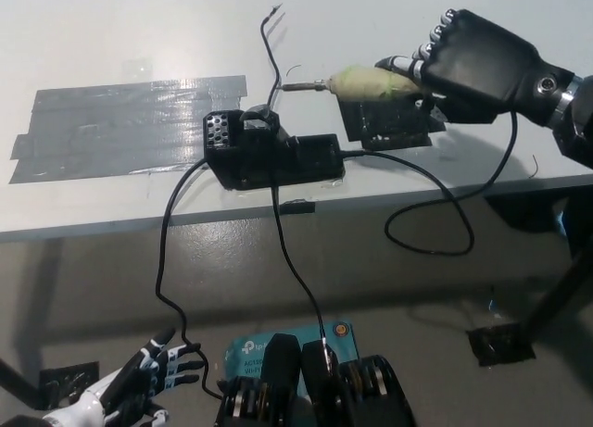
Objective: The robot uses its right hand to grab and lift the soldering gun kept on the middle of the table and puts it in its base
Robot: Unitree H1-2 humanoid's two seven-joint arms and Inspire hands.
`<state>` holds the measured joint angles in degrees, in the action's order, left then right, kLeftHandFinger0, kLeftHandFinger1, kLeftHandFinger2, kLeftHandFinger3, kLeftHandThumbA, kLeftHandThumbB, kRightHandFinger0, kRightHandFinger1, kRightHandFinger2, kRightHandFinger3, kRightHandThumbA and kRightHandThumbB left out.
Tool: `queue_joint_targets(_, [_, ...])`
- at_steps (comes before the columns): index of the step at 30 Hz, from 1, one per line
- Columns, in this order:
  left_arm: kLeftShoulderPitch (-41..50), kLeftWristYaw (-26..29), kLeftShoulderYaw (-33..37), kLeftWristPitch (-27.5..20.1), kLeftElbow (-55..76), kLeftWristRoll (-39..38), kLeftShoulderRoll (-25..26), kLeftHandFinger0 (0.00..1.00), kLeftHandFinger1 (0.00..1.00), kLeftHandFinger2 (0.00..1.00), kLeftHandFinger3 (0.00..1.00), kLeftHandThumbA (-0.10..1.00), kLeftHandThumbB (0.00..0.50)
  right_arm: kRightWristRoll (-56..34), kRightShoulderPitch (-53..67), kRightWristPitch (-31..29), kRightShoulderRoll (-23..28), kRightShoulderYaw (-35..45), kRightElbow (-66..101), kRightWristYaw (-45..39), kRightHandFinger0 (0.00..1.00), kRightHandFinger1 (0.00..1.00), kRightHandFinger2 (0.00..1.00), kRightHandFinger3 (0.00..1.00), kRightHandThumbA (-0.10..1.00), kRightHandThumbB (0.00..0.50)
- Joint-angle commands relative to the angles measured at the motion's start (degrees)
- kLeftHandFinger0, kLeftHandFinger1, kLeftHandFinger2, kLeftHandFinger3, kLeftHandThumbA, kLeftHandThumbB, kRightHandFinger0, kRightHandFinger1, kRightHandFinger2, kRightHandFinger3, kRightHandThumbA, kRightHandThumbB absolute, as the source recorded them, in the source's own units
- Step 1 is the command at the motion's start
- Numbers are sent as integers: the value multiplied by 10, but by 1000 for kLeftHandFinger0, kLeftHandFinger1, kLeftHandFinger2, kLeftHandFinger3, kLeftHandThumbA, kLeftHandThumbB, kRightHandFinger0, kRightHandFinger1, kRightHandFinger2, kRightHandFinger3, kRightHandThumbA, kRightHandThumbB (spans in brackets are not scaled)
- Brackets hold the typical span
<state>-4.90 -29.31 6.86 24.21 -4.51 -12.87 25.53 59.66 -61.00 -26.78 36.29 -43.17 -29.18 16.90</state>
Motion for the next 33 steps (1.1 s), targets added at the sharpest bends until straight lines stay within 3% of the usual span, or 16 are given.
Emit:
queue_joint_targets(1, [-11,-13,2,-12,15,6,14,1000,1000,1000,1000,1000,388,-6,-42,-1,2,13,5,-2,0,0,152,224,-100,282])
queue_joint_targets(3, [-12,-12,2,-9,16,6,14,1000,1000,1000,1000,1000,388,-2,-44,-1,-1,13,2,0,0,0,109,218,-100,279])
queue_joint_targets(4, [-12,-13,0,-9,16,4,12,1000,1000,1000,1000,1000,388,1,-46,-1,-5,15,-2,-6,0,0,227,269,-100,294])
queue_joint_targets(5, [-12,-14,2,-10,16,5,14,1000,1000,1000,1000,1000,394,6,-45,-1,-8,20,-1,-9,0,0,264,274,-100,301])
queue_joint_targets(7, [-14,-13,3,-8,18,7,14,1000,1000,1000,1000,1000,393,7,-45,-1,-9,21,-7,-17,0,0,236,253,-100,279])
queue_joint_targets(8, [-13,-12,1,-6,20,4,13,1000,1000,1000,1000,1000,393,17,-43,-1,-13,22,-23,-23,0,0,9,256,-100,285])
queue_joint_targets(9, [-14,-11,2,-6,22,7,14,1000,1000,1000,1000,1000,398,25,-40,-1,-11,22,-17,-26,0,0,0,246,-100,295])
queue_joint_targets(11, [-15,-11,1,-4,21,4,11,1000,1000,1000,1000,1000,411,19,-40,-1,-9,14,-19,-30,0,0,331,266,-100,287])
queue_joint_targets(16, [-16,-9,-2,4,23,1,11,1000,1000,1000,1000,1000,398,10,-38,-1,-13,15,-12,-61,0,0,440,297,-100,257])
queue_joint_targets(17, [-16,-10,-2,4,24,2,11,1000,1000,1000,1000,1000,386,9,-37,-1,-17,20,-12,-64,0,0,406,313,-100,279])
queue_joint_targets(19, [-16,-10,-4,3,21,-3,8,1000,1000,1000,1000,1000,365,16,-39,-1,-23,19,-22,-65,0,0,347,333,-100,276])
queue_joint_targets(21, [-17,-9,-3,7,22,-1,8,1000,1000,1000,1000,1000,370,21,-38,4,-30,25,-23,-85,0,0,74,335,-100,253])
queue_joint_targets(23, [-16,-10,-3,0,18,-1,8,1000,1000,1000,1000,1000,382,20,-37,10,-33,29,-20,-103,0,0,1,319,-100,231])
queue_joint_targets(29, [-16,-12,-2,-2,16,0,9,1000,1000,1000,1000,1000,393,16,-33,22,-46,44,6,-145,0,0,3,461,-100,262])
queue_joint_targets(31, [-17,-13,-2,-4,14,-1,9,1000,1000,1000,1000,1000,396,13,-34,19,-52,49,2,-147,0,0,67,444,-100,228])
queue_joint_targets(33, [-16,-12,-3,-4,15,-1,9,1000,1000,1000,1000,1000,380,16,-35,15,-58,53,3,-144,0,0,115,363,-100,214])
